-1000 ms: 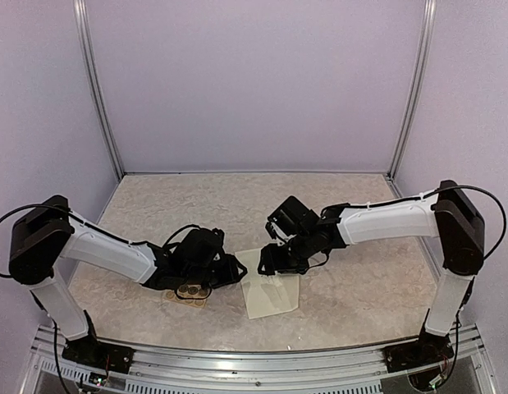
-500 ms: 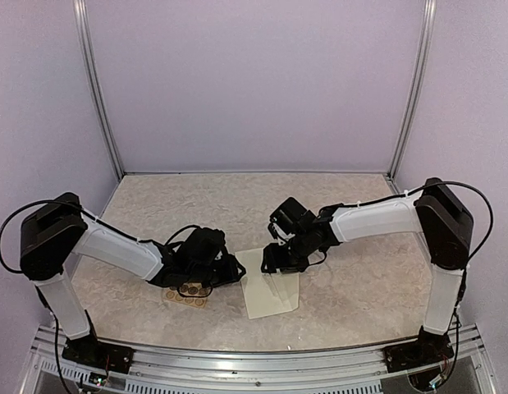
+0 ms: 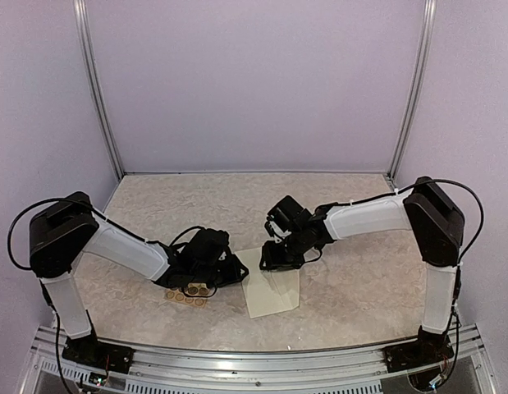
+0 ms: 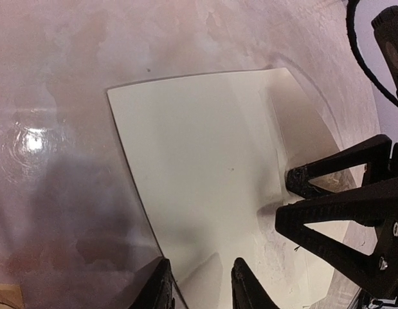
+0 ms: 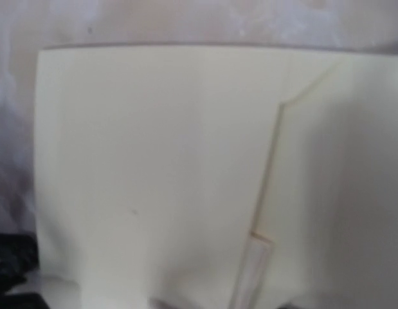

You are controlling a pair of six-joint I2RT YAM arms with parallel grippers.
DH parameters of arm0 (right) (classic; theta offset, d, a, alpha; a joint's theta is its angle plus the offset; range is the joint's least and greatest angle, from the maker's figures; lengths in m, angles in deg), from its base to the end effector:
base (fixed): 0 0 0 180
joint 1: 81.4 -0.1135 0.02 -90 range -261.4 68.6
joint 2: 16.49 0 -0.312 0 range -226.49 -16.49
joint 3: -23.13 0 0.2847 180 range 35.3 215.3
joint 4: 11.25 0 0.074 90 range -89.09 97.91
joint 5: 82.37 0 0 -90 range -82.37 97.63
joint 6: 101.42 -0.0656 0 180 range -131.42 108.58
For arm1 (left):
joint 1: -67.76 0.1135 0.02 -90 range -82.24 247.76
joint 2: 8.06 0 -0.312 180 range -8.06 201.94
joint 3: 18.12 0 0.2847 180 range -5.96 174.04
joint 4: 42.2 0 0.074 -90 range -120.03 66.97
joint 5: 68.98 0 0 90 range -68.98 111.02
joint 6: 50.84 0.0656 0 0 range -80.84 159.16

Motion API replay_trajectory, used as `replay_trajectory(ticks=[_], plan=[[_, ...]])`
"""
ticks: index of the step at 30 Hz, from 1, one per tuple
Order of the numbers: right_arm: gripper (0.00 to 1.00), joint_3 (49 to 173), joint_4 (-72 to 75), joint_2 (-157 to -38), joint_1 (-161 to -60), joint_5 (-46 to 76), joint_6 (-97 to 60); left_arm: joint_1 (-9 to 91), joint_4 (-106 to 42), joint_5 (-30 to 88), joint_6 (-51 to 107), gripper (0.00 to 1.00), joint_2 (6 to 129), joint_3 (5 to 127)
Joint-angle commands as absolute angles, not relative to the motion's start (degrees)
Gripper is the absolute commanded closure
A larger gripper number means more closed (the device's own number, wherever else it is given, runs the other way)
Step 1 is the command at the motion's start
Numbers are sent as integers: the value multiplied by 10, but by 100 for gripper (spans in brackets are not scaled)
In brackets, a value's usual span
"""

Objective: Place the letter into the envelope and seal it

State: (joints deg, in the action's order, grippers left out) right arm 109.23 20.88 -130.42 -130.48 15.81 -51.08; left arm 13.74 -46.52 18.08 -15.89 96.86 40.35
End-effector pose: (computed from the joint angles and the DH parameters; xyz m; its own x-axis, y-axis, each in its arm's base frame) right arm 0.2994 0.3597 0.1455 -0.9437 -0.1241 -0.3068 -0.2498 0.8752 0.4143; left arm 0.2377 -0.3217 0.1151 -0.8699 -0.1952 -0.4530 0.1271 0.7987 -0.5882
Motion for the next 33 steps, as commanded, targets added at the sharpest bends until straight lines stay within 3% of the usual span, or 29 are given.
replay_trajectory(ticks=[1,22,33], plan=[[54,1110,203,-1329,-1300,168,-503,142,-469,194,-154,73,988,413],[57,1113,172,-1327,-1302,209,-481,142,-467,195,-148,75,999,425],[47,1093,246,-1193,-1298,135,-465,141,-409,145,-123,66,895,427]])
